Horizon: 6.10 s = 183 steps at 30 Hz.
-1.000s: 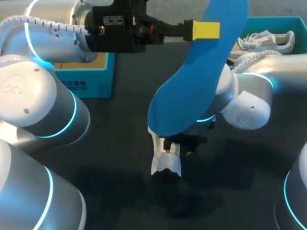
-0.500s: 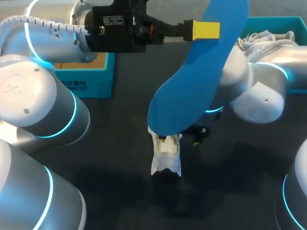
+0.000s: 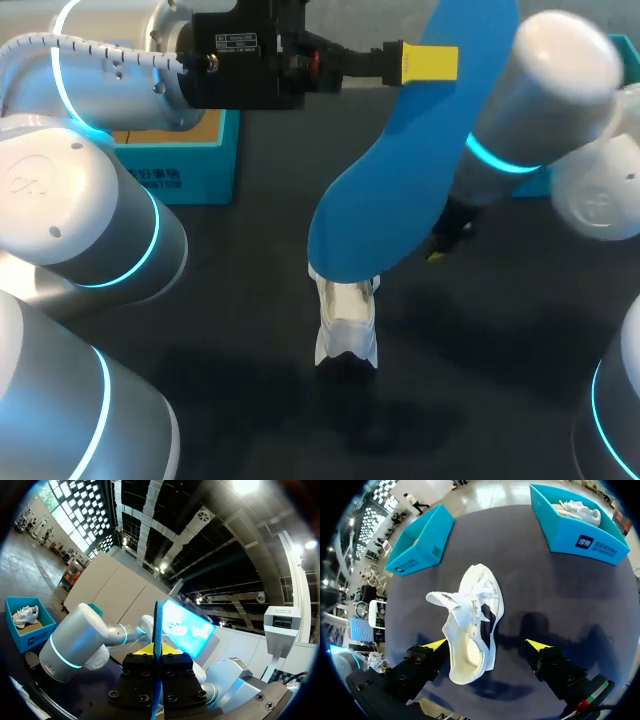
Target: Take the shoe out of the shoebox, open the shoe tongue, remove and reinsert the insole, then place the shoe into the shoebox
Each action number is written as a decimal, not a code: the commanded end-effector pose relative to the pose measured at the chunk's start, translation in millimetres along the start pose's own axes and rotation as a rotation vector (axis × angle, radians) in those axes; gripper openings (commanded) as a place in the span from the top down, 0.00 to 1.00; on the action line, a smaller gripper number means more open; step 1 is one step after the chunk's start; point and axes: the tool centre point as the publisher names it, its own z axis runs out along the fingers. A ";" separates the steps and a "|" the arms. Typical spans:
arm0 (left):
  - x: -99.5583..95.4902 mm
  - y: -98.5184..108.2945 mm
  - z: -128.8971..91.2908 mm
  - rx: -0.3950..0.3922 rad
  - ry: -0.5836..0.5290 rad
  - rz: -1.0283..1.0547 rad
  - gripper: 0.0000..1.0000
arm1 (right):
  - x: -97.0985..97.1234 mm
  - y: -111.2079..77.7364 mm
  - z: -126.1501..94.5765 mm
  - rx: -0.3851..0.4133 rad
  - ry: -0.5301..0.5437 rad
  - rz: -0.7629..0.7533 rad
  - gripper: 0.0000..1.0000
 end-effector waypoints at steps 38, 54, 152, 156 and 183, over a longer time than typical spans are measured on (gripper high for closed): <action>0.5 0.7 -0.5 -0.002 -0.003 -0.001 1.00 | -45.5 25.8 -37.7 -0.008 0.735 -0.017 0.00; 0.5 0.7 -0.5 -0.002 -0.003 -0.001 1.00 | -46.5 27.0 -36.5 -0.003 0.872 -0.016 0.00; -81.3 -75.3 -55.1 -0.162 0.471 1.414 1.00 | -46.5 27.0 -36.5 -0.003 0.872 -0.016 0.00; -81.3 -75.3 -55.1 -0.162 0.471 1.414 1.00 | -46.5 27.0 -36.5 -0.003 0.872 -0.016 0.00; -106.0 4.4 -98.5 -0.285 0.378 1.785 1.00 | -46.5 27.0 -36.5 -0.003 0.872 -0.016 0.00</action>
